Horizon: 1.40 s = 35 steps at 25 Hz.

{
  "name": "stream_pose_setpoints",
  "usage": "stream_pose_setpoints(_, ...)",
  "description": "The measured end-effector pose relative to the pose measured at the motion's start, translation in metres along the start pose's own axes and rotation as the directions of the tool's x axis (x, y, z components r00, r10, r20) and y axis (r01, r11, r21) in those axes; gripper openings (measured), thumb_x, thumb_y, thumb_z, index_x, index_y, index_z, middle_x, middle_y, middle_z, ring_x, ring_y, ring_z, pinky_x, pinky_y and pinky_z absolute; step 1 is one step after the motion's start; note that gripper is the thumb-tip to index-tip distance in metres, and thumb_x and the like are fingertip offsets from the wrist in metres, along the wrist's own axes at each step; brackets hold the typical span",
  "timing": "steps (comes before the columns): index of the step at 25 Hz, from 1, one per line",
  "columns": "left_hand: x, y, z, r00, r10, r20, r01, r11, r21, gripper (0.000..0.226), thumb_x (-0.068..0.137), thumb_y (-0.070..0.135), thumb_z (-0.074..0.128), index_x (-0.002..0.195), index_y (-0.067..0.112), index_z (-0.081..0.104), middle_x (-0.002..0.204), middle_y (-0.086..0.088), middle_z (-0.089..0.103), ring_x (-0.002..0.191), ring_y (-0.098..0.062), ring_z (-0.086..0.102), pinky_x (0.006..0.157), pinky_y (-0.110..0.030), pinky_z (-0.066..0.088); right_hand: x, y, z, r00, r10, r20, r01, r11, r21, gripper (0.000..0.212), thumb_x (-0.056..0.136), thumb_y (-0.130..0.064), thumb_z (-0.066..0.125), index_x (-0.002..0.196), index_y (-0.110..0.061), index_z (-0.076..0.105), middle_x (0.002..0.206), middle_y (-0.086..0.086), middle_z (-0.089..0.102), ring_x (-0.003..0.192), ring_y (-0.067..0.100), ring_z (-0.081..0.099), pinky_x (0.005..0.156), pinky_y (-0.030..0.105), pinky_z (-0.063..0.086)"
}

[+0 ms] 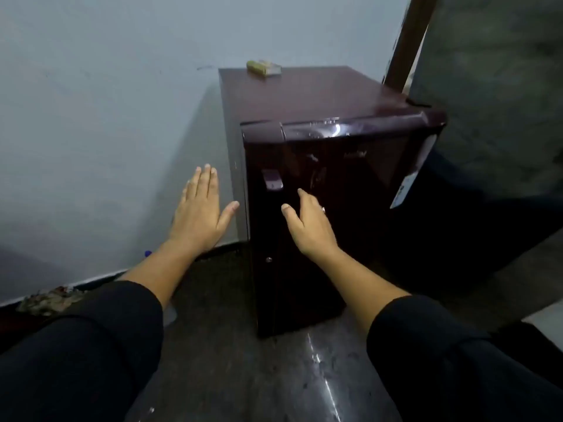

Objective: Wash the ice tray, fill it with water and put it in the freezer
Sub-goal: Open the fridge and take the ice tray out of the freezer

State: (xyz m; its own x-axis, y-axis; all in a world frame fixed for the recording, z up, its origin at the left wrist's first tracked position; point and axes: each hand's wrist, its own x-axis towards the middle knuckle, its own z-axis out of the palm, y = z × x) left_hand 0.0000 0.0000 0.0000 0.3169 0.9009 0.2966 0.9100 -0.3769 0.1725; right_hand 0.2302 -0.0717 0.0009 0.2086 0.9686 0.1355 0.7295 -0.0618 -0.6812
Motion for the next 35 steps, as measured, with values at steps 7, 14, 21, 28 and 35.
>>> stream_pose_setpoints(7,0.098,0.028,-0.053,0.948,0.307,-0.082,-0.303,0.951,0.053,0.085,0.104,0.059,0.027,0.167,0.004,0.008,0.176,-0.013,0.005,0.164,-0.027,0.001,0.130,-0.045,0.012,0.043,-0.024,0.016,0.975,0.224,0.004,-0.207,0.891,0.403,0.048,0.101,-0.056,0.052,0.126,-0.017,0.067,0.111,-0.004,0.071,0.104,0.013,0.067,0.095,0.038,0.057)
stream_pose_setpoints(14,0.118,0.033,-0.029,0.920,0.392,-0.029,-0.386,0.915,0.113,0.078,0.107,0.051,0.031,0.168,0.007,0.009,0.175,-0.011,0.016,0.162,-0.028,0.011,0.130,-0.042,0.017,0.061,-0.026,0.029,0.971,0.222,0.086,-0.238,0.876,0.420,0.037,0.104,-0.050,0.051,0.088,-0.019,0.063,0.078,-0.005,0.063,0.068,0.010,0.058,0.062,0.028,0.045)
stream_pose_setpoints(21,0.108,0.030,-0.030,0.874,0.471,-0.118,-0.462,0.881,0.096,0.074,0.107,0.049,0.032,0.164,0.003,0.023,0.167,-0.016,0.034,0.154,-0.031,0.032,0.125,-0.047,0.033,0.041,-0.027,0.026,0.975,0.217,0.052,-0.219,0.894,0.392,0.038,0.105,-0.053,0.047,0.097,-0.020,0.064,0.085,-0.004,0.065,0.072,0.008,0.061,0.062,0.025,0.046)
stream_pose_setpoints(28,0.042,0.066,-0.044,0.715,0.649,-0.259,-0.672,0.740,-0.001,0.064,0.109,0.042,0.035,0.158,0.002,0.041,0.163,-0.016,0.044,0.152,-0.028,0.041,0.125,-0.040,0.035,-0.036,0.016,0.000,0.969,0.220,-0.113,-0.165,0.915,0.368,0.039,0.102,-0.052,0.046,0.080,-0.026,0.065,0.076,-0.004,0.069,0.071,0.013,0.065,0.069,0.045,0.054)
stream_pose_setpoints(35,-0.013,0.143,-0.050,0.558,0.737,-0.383,-0.829,0.521,-0.204,0.052,0.108,0.032,0.039,0.147,0.002,0.057,0.154,-0.014,0.055,0.148,-0.026,0.048,0.124,-0.036,0.037,-0.115,0.067,-0.051,0.901,0.253,-0.353,-0.099,0.911,0.401,0.044,0.094,-0.048,0.044,0.071,-0.012,0.056,0.071,0.015,0.059,0.067,0.029,0.056,0.066,0.055,0.045)
